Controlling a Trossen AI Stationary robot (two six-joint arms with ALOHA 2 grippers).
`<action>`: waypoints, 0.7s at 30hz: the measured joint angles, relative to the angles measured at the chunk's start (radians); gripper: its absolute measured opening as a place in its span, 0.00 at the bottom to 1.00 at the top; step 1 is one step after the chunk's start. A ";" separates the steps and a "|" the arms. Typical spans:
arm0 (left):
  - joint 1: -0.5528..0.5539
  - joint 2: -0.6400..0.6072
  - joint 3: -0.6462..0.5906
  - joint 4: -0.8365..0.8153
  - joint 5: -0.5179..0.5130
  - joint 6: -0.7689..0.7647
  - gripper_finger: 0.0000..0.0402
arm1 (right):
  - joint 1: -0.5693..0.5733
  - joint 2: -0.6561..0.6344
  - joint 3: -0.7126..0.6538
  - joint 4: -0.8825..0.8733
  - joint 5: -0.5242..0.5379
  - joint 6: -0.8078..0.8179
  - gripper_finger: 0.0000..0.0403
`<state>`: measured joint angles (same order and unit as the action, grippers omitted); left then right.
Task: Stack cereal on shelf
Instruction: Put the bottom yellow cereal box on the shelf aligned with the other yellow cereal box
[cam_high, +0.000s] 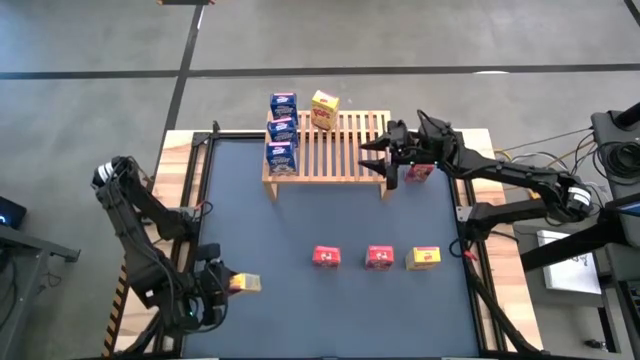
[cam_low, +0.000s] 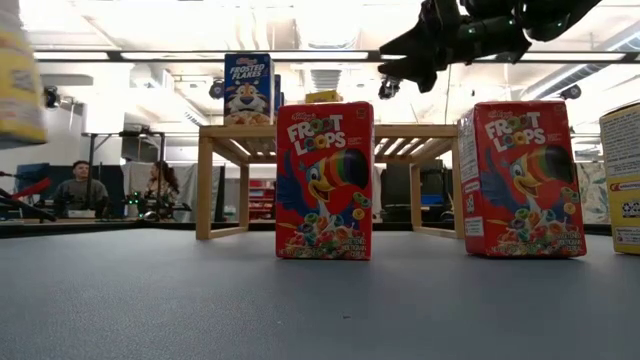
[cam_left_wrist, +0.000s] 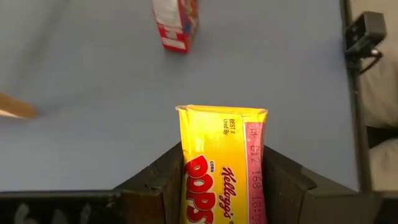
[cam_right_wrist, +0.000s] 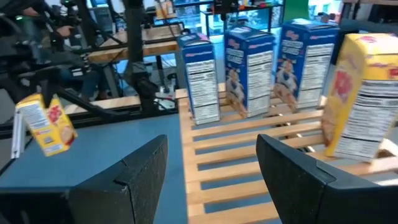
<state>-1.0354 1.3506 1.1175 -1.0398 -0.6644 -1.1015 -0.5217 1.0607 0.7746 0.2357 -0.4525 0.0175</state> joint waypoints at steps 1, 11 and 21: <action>0.006 -0.008 0.000 -0.005 -0.008 0.013 0.37 | 0.007 0.000 0.000 0.001 0.000 -0.001 0.58; 0.045 -0.093 -0.001 -0.037 -0.139 0.125 0.37 | 0.059 0.000 0.000 0.039 0.000 -0.004 0.58; 0.050 -0.170 -0.021 -0.069 -0.216 0.125 0.37 | 0.073 0.001 0.000 0.079 0.001 -0.010 0.58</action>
<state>-0.9859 1.1808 1.0970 -1.1085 -0.8808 -0.9761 -0.4488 1.0615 0.7746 0.3152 -0.4519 0.0071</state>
